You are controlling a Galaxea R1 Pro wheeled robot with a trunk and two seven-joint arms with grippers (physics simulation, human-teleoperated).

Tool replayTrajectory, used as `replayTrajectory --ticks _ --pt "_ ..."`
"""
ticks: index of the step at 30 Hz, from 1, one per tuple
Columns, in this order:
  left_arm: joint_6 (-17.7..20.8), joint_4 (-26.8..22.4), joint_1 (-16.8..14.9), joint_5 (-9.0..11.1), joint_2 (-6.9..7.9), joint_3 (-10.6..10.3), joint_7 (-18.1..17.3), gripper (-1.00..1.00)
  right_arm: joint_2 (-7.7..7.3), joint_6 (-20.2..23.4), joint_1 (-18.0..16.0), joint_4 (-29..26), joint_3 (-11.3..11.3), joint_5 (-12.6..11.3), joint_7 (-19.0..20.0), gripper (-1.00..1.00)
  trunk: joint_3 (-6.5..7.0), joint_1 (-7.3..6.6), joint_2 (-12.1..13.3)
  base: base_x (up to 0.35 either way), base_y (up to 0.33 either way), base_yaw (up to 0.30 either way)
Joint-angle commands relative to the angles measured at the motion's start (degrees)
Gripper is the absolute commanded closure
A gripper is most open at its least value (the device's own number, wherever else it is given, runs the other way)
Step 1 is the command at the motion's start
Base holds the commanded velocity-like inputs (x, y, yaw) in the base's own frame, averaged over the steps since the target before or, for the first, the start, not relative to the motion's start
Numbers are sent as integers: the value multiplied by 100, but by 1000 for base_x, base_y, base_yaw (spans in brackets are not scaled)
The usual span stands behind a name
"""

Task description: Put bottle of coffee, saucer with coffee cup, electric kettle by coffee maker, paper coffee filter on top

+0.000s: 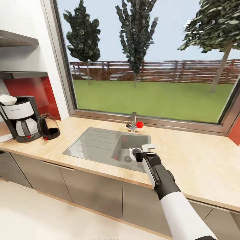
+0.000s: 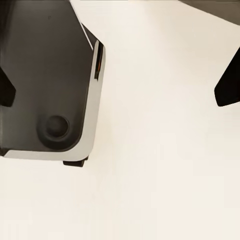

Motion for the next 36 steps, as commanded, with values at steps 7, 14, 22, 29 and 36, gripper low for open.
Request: replayTrajectory --ticks 7,14,22,29,36 --pt "-17 3 -6 2 -35 42 -32 -100 0 33 -5 -7 7 12 -17 100 -53 3 -13 0 0 229" --pt "-17 7 -6 2 -45 42 -32 -100 0 33 -5 -20 5 12 -17 100 -94 3 -13 0 0 229" --pt "-17 2 -6 2 -79 42 -32 -100 0 33 -5 -83 -1 20 -25 100 -138 3 -13 0 0 232" --pt "-17 2 -6 2 -107 42 -32 -100 0 33 -5 -315 -16 21 -26 100 -174 3 -13 0 0 244" --pt "-17 1 -6 2 -115 42 -32 -100 0 33 -5 -321 -11 21 -26 100 -209 3 -13 0 0 241"
